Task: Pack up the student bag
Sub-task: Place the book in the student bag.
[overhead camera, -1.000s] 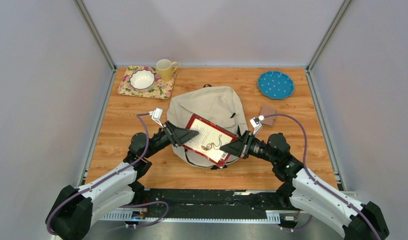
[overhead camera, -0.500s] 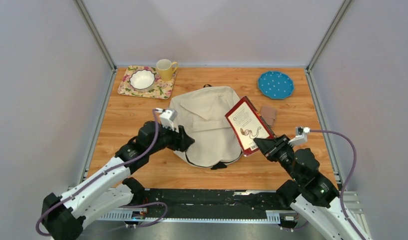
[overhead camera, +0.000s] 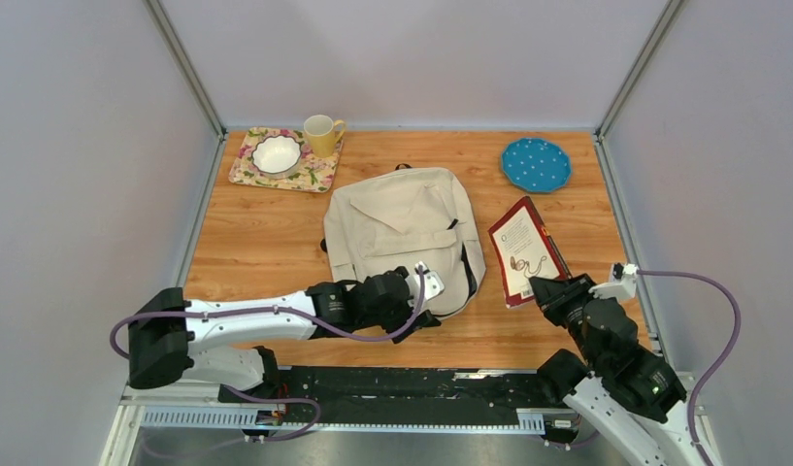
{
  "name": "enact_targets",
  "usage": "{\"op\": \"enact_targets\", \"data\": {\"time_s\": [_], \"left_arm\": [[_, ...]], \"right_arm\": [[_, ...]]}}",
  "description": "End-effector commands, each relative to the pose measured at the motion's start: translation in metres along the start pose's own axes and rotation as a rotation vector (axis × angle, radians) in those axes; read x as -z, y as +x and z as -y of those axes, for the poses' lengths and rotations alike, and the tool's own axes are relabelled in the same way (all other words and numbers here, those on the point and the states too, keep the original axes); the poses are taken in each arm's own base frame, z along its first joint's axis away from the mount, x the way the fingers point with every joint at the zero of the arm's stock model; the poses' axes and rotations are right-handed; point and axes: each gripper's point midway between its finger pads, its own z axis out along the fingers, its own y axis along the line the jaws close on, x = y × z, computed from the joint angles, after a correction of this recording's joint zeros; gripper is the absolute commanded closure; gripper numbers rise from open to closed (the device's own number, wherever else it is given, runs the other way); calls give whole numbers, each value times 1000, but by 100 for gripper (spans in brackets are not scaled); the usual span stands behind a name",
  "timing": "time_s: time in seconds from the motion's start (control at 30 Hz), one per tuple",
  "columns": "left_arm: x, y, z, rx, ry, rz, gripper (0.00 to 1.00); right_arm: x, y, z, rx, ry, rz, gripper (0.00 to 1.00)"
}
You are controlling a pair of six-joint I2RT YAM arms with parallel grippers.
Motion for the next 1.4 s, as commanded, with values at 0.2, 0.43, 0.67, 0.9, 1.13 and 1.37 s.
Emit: {"op": "enact_targets", "data": {"time_s": [0.2,0.43,0.67,0.9,1.13,1.37], "left_arm": [[-27,-42,13,-85,-1,121,21],[-46,-41,25,-80,40,97,21],[-63,-27,7,-75,-83,36,30],[-68,-21,-12,-93,-195,26,52],[-71,-14,-8,-85,-172,9,44],[-75,-11,-5,-75,-162,-10,58]], "right_arm": [[2,-9,-7,-87,-31,42,100],[1,-6,-6,-91,-29,34,100],[2,-6,-7,-92,-38,29,100],[1,-2,-6,-96,-38,15,100],[5,-4,-4,-99,-35,22,100],[5,-2,-2,-106,-37,16,100]]}}
